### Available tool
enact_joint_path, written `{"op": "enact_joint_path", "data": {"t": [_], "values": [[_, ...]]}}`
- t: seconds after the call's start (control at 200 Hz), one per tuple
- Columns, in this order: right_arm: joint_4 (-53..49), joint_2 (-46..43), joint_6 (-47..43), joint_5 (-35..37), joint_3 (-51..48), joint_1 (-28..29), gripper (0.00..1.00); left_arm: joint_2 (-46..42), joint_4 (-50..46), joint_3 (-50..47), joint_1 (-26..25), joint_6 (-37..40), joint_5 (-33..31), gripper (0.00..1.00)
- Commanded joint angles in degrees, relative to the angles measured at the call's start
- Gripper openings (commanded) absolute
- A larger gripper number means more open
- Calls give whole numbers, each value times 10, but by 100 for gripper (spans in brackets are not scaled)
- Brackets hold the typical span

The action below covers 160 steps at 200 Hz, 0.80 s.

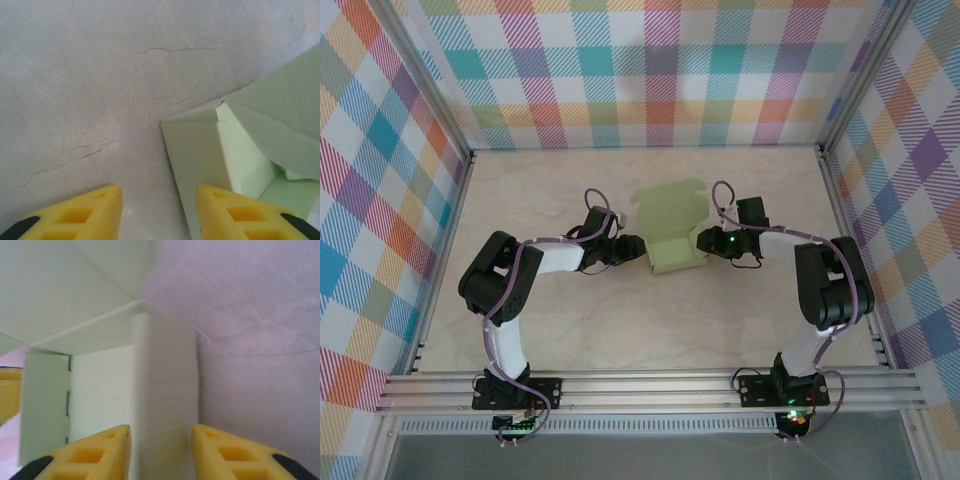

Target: Fold the paper box

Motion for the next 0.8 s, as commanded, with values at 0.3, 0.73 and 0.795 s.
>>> {"op": "enact_joint_path", "data": {"t": [0.3,0.73,0.795], "values": [[43,-24,63,-22,-16,-23,42,-31,67,-38,-9,-1,1,46],[63,37,66,-82,-5,-45,39,14,92,-25,-12,-35,36,48],[61,43,64,-81,-2,-46,38,14,88,-23,-12,-35,36,48]]}}
